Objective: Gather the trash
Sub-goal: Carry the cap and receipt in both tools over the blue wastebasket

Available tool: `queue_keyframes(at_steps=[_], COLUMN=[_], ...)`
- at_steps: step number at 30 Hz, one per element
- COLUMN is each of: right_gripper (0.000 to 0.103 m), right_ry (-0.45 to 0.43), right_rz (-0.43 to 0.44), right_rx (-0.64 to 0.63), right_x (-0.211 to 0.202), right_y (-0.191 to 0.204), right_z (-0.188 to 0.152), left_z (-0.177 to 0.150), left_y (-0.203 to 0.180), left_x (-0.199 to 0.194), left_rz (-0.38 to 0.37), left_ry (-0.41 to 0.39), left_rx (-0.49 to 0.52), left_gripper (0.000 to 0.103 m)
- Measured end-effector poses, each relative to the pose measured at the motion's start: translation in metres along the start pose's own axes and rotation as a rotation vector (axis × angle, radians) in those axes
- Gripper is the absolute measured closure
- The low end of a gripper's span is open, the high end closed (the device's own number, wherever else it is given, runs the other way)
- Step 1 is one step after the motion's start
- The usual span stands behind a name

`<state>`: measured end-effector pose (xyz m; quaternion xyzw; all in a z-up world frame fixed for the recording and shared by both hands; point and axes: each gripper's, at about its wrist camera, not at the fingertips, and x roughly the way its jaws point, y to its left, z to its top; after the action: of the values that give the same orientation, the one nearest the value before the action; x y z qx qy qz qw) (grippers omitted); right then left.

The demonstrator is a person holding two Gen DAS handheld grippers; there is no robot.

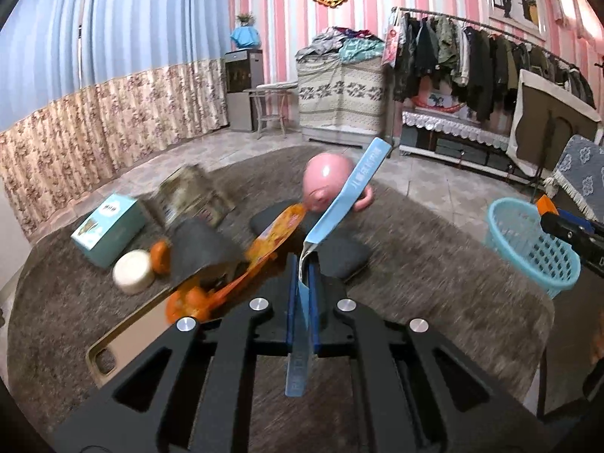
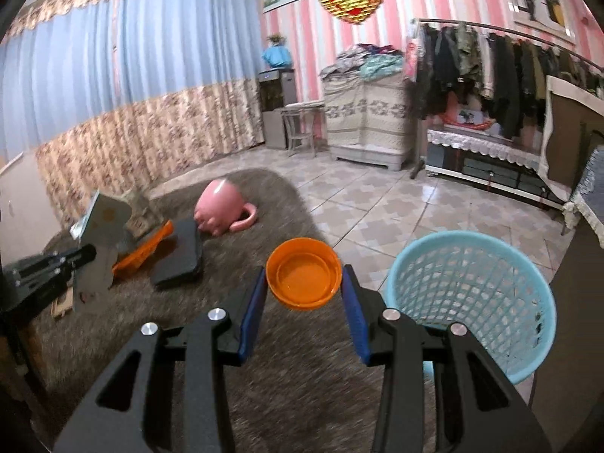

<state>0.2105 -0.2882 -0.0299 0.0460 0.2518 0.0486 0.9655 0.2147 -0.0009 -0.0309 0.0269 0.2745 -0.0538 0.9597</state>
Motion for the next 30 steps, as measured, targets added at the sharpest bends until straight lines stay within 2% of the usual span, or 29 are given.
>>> queue_keyframes(at_steps=[10, 15, 18, 25, 30], right_gripper=[0.063, 0.063, 0.063, 0.063, 0.063], right_ry=[-0.096, -0.068, -0.045, -0.029, -0.02], right_rz=[-0.17, -0.265, -0.282, -0.381, -0.41], right_rx=[0.124, 0.11, 0.119, 0.116, 0.149], right_x=[-0.003, 0.009, 0.01, 0.003, 0.003], right_y=[-0.066, -0.092, -0.106, -0.134, -0.154], right_z=[0.043, 0.025, 0.016, 0.004, -0.002], left_z=[0.023, 0.028, 0.033, 0.04, 0.04], left_y=[-0.058, -0.082, -0.098, -0.136, -0.17], left_x=[0.027, 0.035, 0.041, 0.053, 0.059], left_rz=[-0.105, -0.144, -0.173, -0.247, -0.311], left_ry=[-0.029, -0.036, -0.039, -0.037, -0.032], left_rx=[0.016, 0.029, 0.039, 0.077, 0.111], left_gripper=[0.099, 0.099, 0.099, 0.099, 0.099])
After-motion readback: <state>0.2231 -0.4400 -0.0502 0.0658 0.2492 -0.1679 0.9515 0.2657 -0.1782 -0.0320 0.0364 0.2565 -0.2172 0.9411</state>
